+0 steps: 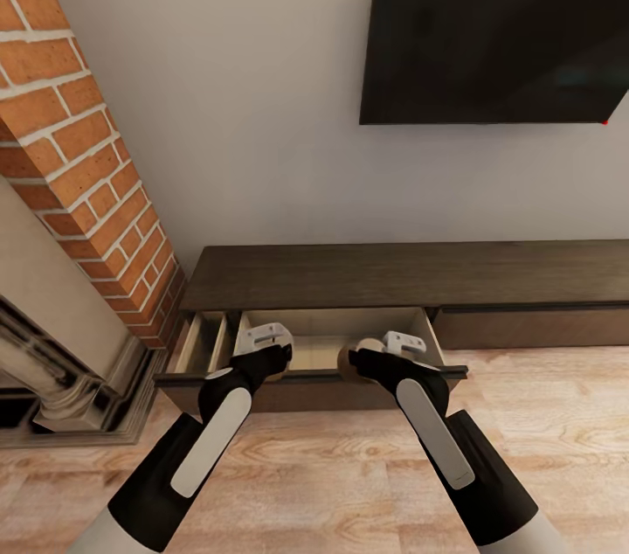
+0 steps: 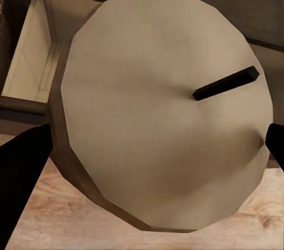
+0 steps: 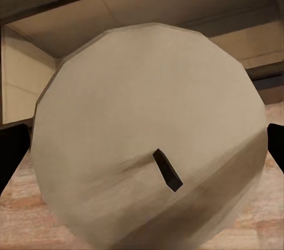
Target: Place each of the two pumpkins and all three candles from the living room inside a cabinet in the living room (use any cabinet), then make sure every cabinet is closed, and position the cauldron so it is next to a table in the living room.
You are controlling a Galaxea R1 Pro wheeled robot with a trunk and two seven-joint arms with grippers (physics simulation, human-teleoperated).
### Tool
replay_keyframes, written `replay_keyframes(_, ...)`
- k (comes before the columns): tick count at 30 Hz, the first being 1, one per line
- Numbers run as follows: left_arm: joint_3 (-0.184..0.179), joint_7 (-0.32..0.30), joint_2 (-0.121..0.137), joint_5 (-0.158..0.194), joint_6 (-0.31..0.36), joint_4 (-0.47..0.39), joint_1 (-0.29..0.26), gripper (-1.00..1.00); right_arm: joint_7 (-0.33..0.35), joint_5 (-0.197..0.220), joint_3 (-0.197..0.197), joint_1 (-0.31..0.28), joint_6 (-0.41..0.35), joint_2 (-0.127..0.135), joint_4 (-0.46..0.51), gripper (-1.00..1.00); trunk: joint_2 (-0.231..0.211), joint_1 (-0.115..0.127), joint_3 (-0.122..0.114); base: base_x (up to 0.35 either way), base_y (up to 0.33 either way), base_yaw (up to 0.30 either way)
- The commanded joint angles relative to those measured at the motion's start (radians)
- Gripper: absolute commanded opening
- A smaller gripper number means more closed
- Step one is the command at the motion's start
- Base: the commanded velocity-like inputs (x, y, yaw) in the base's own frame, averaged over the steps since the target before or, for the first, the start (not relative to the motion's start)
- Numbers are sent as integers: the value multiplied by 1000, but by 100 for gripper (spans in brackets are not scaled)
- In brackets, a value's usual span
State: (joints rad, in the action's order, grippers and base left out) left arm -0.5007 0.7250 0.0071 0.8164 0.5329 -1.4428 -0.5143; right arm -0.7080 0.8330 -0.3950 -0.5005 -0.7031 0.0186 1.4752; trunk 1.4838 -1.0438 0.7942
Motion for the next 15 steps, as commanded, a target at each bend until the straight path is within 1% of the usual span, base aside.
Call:
replay_keyframes(1, -2, 10, 2, 7, 1, -2, -1, -100, -11, 9, -2, -1, 5, 1, 1, -100, 0, 0, 1, 0, 0, 0)
replay_keyframes(7, 4, 9, 6, 7, 1, -2, -1, -100, -10, 9, -4, -1, 19, 0, -1, -100, 0, 0, 1, 0, 0, 0)
replay_keyframes(10, -2, 9, 5, 7, 1, -2, -1, -100, -10, 9, -4, -1, 20, 0, -4, -100, 0, 0, 1, 2, 0, 0)
replay_keyframes(15, -3, 4, 4, 9, 1, -2, -1, -100, -10, 9, -4, -1, 20, 0, -4, -100, 0, 0, 1, 80, 0, 0)
